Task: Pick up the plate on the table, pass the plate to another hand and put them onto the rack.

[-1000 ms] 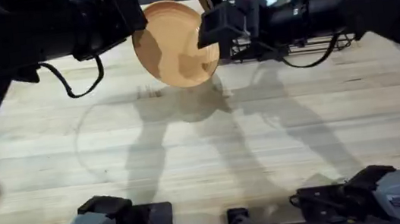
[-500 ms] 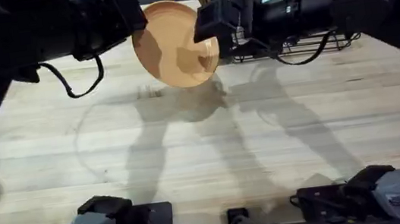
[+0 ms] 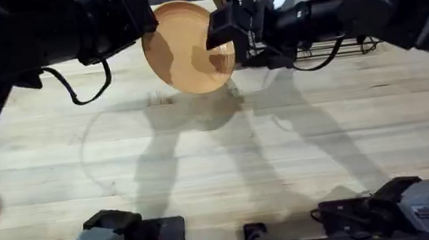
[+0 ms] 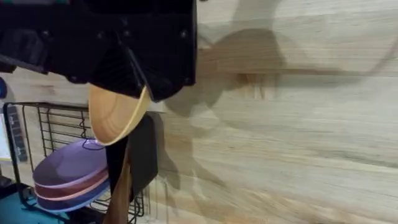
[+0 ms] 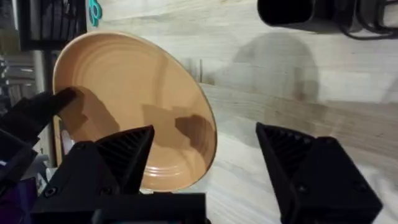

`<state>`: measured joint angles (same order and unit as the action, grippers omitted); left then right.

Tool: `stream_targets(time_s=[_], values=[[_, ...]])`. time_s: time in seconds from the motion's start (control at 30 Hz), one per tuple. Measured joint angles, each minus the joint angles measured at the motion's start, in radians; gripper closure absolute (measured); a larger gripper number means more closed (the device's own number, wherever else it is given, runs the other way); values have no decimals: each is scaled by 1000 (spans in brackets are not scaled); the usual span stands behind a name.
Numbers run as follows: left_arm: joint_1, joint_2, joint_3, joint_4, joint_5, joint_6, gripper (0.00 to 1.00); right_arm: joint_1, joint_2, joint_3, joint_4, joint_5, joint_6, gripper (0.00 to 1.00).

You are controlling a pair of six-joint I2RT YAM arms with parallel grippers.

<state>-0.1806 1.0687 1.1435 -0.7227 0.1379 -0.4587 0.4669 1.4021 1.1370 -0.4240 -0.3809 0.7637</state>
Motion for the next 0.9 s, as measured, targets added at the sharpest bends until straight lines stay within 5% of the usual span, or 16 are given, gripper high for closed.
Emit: stream_targets(time_s=[0.27,0.33,0.37,0.4,0.43,0.9], values=[[0,0,0,0,0,0,959,4,0,0,2,0,14,187],[0,0,0,0,0,0,958,14,0,0,3,1,18,416],[0,0,0,0,-1,0,958,14,0,0,2,5,18,740],[1,0,0,1,-2,0,958,14,0,0,0,9,19,780],[8,0,0,1,-7,0,958,14,0,0,-3,21,19,935],[10,0,0,1,-10,2,900,14,0,0,-3,22,21,967]])
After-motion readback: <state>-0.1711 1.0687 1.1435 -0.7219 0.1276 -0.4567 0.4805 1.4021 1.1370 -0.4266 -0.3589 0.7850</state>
